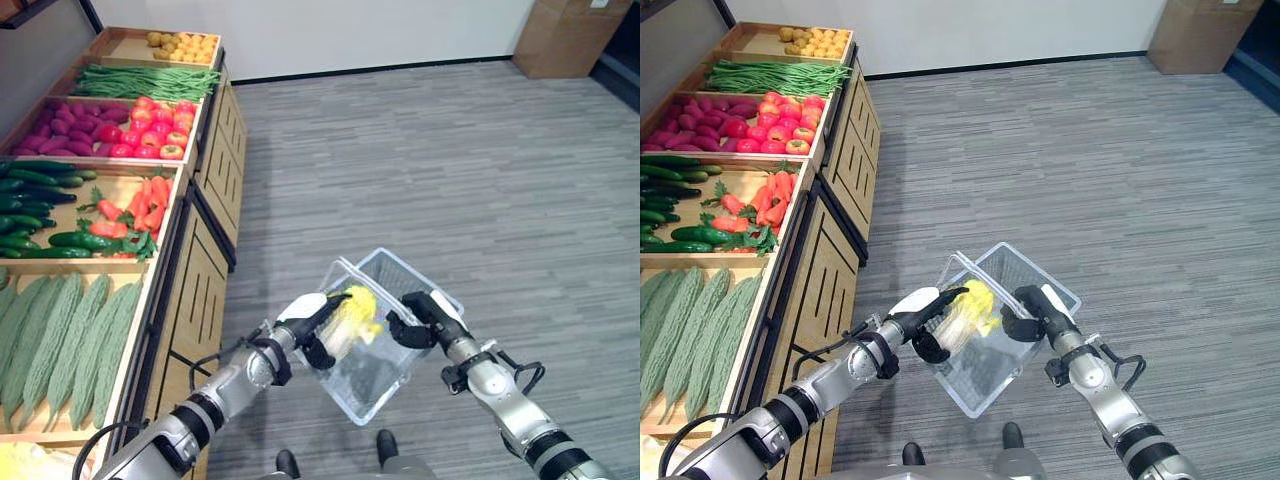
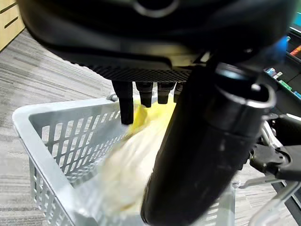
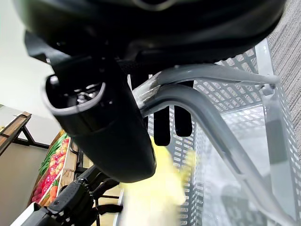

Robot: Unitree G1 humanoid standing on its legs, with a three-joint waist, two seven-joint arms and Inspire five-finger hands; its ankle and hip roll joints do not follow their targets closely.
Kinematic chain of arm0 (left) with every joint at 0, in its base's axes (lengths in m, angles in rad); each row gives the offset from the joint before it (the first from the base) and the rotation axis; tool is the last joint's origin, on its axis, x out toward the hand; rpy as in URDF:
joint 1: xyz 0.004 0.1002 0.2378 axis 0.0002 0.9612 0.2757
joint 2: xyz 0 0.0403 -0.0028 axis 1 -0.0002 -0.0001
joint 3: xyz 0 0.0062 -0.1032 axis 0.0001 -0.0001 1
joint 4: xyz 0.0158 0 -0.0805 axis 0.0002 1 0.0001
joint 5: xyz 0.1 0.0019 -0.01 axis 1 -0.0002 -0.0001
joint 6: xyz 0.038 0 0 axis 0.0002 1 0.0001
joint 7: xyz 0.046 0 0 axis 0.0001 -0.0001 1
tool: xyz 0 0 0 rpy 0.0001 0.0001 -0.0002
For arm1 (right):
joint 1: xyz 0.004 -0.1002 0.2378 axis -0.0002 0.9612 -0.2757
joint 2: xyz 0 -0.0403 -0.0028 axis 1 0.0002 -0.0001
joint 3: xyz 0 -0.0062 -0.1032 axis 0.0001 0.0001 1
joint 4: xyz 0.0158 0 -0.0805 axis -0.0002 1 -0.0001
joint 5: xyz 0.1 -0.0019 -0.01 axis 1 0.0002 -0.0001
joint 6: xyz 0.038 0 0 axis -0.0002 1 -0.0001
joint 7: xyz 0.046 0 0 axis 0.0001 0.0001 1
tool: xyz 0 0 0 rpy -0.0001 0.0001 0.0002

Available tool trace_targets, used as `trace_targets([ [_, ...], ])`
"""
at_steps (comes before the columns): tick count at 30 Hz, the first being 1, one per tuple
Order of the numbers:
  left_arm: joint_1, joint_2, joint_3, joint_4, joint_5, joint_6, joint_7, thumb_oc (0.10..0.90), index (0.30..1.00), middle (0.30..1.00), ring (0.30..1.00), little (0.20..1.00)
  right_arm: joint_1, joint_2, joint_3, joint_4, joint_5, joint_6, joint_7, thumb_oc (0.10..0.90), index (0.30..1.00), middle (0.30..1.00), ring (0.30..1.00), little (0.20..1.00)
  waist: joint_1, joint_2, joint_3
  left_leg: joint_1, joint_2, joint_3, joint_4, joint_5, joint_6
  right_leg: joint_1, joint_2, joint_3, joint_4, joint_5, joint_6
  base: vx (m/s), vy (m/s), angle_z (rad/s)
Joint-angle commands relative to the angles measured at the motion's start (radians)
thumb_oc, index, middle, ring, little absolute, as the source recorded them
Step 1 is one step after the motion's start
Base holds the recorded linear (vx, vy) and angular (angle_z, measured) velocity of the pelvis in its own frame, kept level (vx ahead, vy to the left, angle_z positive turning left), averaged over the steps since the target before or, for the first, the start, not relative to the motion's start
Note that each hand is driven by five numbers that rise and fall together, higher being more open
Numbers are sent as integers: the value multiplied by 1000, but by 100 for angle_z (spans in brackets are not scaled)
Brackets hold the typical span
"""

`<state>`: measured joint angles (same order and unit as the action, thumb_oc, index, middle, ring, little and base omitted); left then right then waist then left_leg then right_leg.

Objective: Get the vegetables into the basket

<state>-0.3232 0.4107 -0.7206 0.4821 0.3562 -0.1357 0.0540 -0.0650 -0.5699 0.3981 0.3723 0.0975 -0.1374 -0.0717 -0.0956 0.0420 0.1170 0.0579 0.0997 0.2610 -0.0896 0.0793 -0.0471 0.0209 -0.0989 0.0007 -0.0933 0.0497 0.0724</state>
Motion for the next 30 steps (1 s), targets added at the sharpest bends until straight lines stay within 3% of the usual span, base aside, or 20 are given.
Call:
trace_targets([
  [1,-96,-28,45,4,-11,-42,76,900,1000,1000,1000,1000,-86,30,-109,-124,74,-125,-79,400,300,300,300,300,12,-45,-59,44,14,-56,2,-68,-34,41,-18,-10,6,-18,80,-6,-9,3],
  [11,-73,-9,82,-75,-67,-51,92,900,1000,1000,1000,1000,-64,51,-154,-49,55,-113,-128,400,300,300,300,300,19,-48,-65,40,14,-64,2,-66,-34,42,-20,-18,6,-17,79,-1,-1,1],
  [13,-51,35,93,-183,-265,-100,-5,900,1000,1000,1000,1000,-42,37,-199,-13,40,-103,-135,400,300,300,300,300,20,-43,-69,38,13,-68,2,-65,-34,43,-21,-21,6,-15,80,0,0,0],
  [15,-41,61,99,-220,-305,-101,-7,900,1000,1000,1000,1000,-38,36,-204,-3,28,-104,-135,400,300,300,300,300,21,-44,-70,37,12,-69,2,-65,-34,44,-21,-21,6,-15,80,-2,2,3],
  [16,-9,103,133,-311,-443,-133,-37,900,1000,1000,1000,1000,-23,26,-229,37,5,-104,-139,400,300,300,300,300,27,-41,-71,36,9,-74,2,-64,-34,44,-22,-26,6,-14,80,-6,-1,5],
  [19,41,142,173,-393,-552,-145,-70,900,1000,1000,1000,1000,-7,23,-248,71,-4,-106,-133,400,300,300,300,300,30,-43,-72,34,10,-78,2,-62,-35,44,-23,-30,6,-13,79,-18,0,5],
  [23,222,209,309,-511,-754,-154,-140,900,1000,1000,1000,1000,62,8,-319,184,-47,-105,-116,400,300,300,300,300,46,-46,-68,33,9,-90,2,-60,-35,47,-21,-38,6,-14,78,-18,-11,5],
  [26,341,227,375,-517,-846,-131,-184,900,1000,1000,1000,1000,95,8,-351,235,-59,-107,-112,400,300,300,300,300,51,-47,-67,33,10,-93,2,-56,-36,49,-18,-40,6,-14,76,-17,-13,5],
  [30,459,274,421,-450,-818,-111,-225,900,1000,1000,1000,1000,132,13,-388,322,-43,-113,-99,400,300,300,300,300,56,-45,-63,31,13,-97,2,-48,-38,47,-16,-40,6,-11,75,0,0,0],
])
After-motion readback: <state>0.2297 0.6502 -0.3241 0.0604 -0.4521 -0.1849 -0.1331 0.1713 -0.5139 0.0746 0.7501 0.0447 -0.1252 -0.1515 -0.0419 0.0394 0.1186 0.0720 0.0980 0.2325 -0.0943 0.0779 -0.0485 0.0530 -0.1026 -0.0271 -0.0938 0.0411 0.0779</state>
